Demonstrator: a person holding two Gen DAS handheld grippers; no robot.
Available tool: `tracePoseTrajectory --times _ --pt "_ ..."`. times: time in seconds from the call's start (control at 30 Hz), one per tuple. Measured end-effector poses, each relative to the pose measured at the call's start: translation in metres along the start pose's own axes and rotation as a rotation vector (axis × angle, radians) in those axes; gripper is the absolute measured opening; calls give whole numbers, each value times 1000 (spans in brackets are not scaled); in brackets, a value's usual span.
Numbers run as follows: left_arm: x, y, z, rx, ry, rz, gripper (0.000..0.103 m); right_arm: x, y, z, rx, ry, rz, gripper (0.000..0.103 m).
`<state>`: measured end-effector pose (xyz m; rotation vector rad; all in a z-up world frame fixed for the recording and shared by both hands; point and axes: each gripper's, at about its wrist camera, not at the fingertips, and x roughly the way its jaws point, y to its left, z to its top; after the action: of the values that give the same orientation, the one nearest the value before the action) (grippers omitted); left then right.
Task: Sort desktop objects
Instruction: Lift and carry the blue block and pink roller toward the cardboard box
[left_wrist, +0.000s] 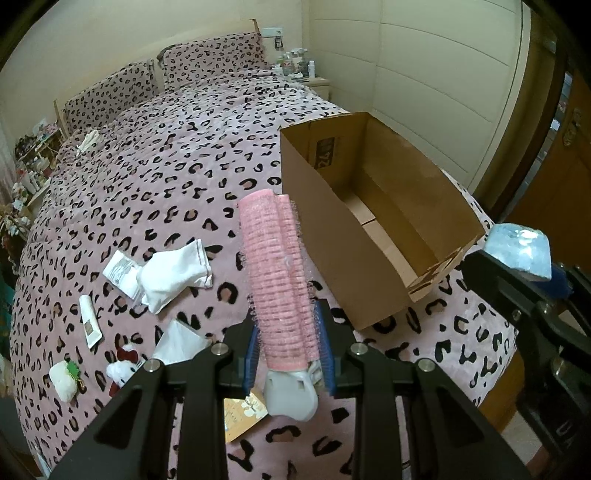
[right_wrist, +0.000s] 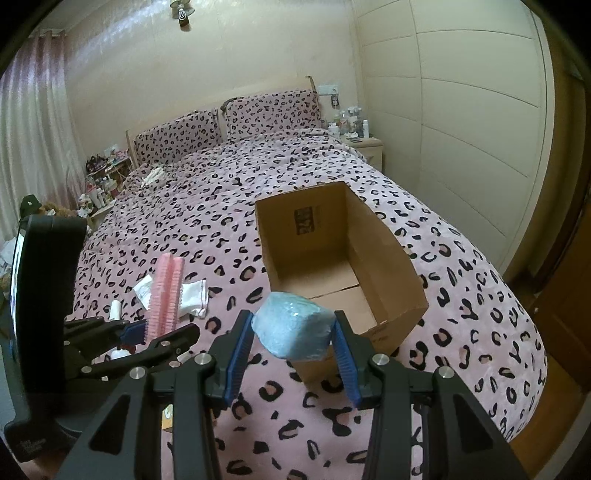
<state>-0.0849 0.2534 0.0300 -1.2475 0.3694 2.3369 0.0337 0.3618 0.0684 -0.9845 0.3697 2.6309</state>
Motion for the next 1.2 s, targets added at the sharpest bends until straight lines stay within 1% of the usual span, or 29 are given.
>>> tracePoseTrajectory --times 0.53,0.87,1.07,1.2 --pt "15 -11 25 32 -11 -28 28 11 -14 16 3 -10 -35 43" --pt "27 -12 47 30 -9 -65 28 22 -22 34 10 -20 -63 44" --pt "31 -18 67 41 -18 -83 28 30 -30 44 17 -26 -76 44" --pt "32 -23 90 50 -36 -113 28 37 -35 51 24 -29 -81 44"
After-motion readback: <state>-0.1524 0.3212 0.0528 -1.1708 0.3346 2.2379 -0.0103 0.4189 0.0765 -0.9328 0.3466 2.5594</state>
